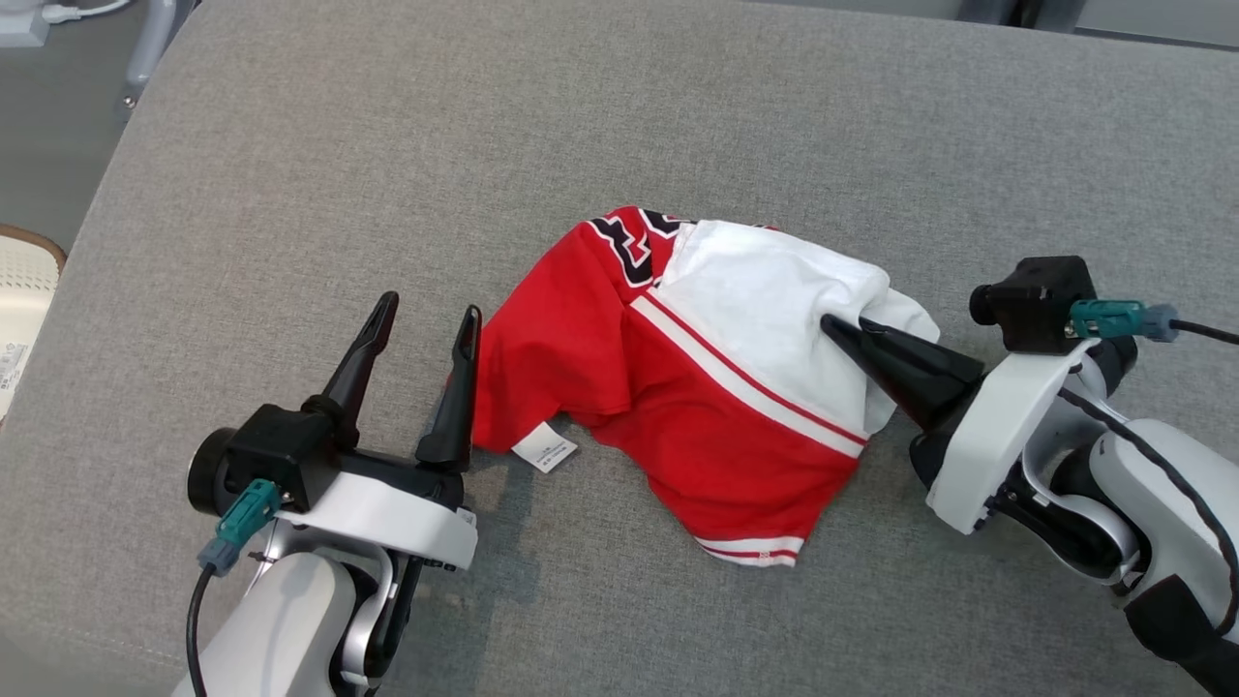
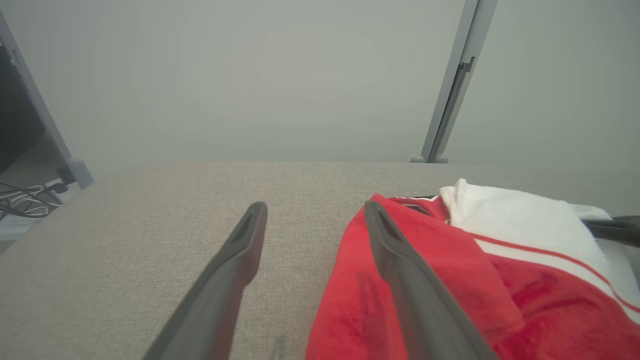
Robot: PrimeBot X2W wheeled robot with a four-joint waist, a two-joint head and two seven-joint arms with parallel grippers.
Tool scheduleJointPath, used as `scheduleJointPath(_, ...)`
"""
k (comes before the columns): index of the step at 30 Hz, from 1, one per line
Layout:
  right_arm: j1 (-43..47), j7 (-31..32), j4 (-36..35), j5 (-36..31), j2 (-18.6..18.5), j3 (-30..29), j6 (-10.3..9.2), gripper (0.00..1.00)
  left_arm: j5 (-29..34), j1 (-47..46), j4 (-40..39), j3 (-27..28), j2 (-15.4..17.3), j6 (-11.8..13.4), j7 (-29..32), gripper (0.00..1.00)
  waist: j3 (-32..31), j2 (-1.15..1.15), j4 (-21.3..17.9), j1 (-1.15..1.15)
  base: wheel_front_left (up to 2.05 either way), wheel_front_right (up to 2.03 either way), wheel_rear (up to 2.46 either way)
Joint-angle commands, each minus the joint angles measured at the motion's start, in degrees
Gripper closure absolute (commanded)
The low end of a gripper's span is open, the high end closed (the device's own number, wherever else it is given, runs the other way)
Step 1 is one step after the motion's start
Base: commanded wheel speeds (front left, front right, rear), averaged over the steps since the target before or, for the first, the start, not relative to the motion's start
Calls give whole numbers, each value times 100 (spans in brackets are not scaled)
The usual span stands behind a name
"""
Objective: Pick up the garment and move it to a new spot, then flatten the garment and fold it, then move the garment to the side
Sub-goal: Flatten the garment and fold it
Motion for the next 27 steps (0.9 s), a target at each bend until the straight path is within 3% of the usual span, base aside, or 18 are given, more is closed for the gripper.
scheduleJointPath(1,-133,-200,-51,-4,-82,25,1,100,60,-112,35,52,1,-40,-32,0,-21,0,-39,0,0,0,0)
scheduleJointPath(6,-126,-705,-208,-162,-142,-142,1,100,107,-6,68,148,28,-58,-33,0,-171,0,-195,0,0,0,0)
scheduleJointPath(13,491,-1008,-738,-221,-212,-1054,1,100,148,208,40,244,162,-2,-32,0,-496,0,-527,0,0,0,0)
scheduleJointPath(22,2247,-373,-1545,-180,-59,-2828,1,100,142,436,-140,246,358,82,107,0,-748,0,-939,0,0,0,0)
scheduleJointPath(24,2452,-238,-1527,-256,-36,-2978,1,100,138,445,-176,245,368,88,137,0,-751,0,-975,0,0,0,0)
scheduleJointPath(27,2878,-27,-1358,-186,283,-3221,1,100,127,494,-230,240,414,117,195,0,-743,0,-1099,0,0,0,0)
